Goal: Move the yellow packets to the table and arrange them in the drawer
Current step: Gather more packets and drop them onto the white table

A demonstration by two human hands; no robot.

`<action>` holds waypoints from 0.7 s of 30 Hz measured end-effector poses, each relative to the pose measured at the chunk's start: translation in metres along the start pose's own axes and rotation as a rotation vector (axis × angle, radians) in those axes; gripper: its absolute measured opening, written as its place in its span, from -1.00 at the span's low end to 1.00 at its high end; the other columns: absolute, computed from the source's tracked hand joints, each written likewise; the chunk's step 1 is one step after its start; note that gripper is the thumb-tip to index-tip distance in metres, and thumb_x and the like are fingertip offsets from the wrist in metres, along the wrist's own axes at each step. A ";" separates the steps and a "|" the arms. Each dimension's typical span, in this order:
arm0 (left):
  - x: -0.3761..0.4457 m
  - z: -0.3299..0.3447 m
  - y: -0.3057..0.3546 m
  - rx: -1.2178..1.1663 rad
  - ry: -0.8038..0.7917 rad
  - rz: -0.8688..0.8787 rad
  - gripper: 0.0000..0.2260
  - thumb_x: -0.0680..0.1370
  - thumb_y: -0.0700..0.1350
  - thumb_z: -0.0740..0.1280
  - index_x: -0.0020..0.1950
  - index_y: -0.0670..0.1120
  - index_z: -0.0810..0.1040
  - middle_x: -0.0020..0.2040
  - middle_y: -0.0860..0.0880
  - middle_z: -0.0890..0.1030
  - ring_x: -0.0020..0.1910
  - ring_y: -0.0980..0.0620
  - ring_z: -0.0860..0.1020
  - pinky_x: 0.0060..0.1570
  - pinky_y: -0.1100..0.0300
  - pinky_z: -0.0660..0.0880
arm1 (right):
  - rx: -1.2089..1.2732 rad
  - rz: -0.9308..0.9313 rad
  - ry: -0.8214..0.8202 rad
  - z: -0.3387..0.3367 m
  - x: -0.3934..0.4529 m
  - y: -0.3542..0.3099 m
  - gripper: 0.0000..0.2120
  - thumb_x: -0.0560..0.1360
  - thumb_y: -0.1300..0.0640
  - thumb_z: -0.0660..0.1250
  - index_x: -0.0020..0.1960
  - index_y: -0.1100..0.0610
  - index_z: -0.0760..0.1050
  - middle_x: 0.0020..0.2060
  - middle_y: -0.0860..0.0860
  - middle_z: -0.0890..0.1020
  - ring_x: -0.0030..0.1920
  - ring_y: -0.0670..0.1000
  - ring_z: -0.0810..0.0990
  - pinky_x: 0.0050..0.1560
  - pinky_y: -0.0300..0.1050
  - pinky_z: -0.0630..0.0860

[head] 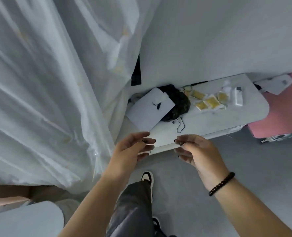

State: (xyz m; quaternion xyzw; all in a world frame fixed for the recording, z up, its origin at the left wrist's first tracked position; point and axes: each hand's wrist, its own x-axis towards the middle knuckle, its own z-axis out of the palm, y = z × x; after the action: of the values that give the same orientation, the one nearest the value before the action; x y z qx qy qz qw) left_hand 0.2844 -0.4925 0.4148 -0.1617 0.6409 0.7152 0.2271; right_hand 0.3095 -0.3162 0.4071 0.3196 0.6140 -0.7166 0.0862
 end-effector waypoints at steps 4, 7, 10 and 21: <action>0.061 0.038 0.021 0.064 -0.089 -0.042 -0.75 0.58 -0.34 0.18 0.11 -0.11 0.59 -0.05 -0.06 0.71 -0.06 0.01 0.64 0.02 0.11 0.52 | 0.042 0.002 0.093 -0.028 0.050 -0.027 -0.79 0.53 0.40 0.21 -0.05 0.19 0.58 -0.15 0.08 0.70 -0.19 0.02 0.67 -0.17 -0.14 0.56; 0.106 0.072 0.037 0.141 -0.159 -0.063 -0.75 0.58 -0.33 0.19 0.11 -0.11 0.59 -0.06 -0.05 0.71 -0.08 0.03 0.65 0.02 0.12 0.52 | 0.074 0.007 0.158 -0.046 0.088 -0.046 -0.78 0.53 0.39 0.21 -0.09 0.16 0.59 -0.19 0.06 0.70 -0.15 0.05 0.67 -0.11 -0.10 0.56; 0.145 0.110 0.052 0.192 -0.224 -0.083 -0.75 0.57 -0.35 0.18 0.10 -0.13 0.59 -0.10 -0.04 0.70 -0.14 0.05 0.63 -0.06 0.17 0.50 | 0.116 0.021 0.200 -0.066 0.118 -0.063 -0.77 0.53 0.38 0.21 -0.08 0.15 0.59 -0.18 0.05 0.71 -0.12 0.07 0.68 -0.05 -0.05 0.57; 0.236 0.259 0.050 0.171 -0.239 -0.176 -0.75 0.58 -0.32 0.17 0.04 -0.08 0.59 -0.14 0.01 0.71 -0.18 0.09 0.63 -0.15 0.24 0.48 | 0.137 0.088 0.191 -0.179 0.218 -0.106 -0.78 0.54 0.39 0.20 -0.07 0.18 0.58 -0.18 0.08 0.69 -0.14 0.07 0.66 -0.12 -0.11 0.54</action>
State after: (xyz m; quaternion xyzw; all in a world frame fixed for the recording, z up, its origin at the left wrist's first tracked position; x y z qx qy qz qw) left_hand 0.0741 -0.2121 0.3663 -0.1114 0.6511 0.6496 0.3765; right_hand 0.1474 -0.0653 0.3645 0.4181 0.5546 -0.7186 0.0365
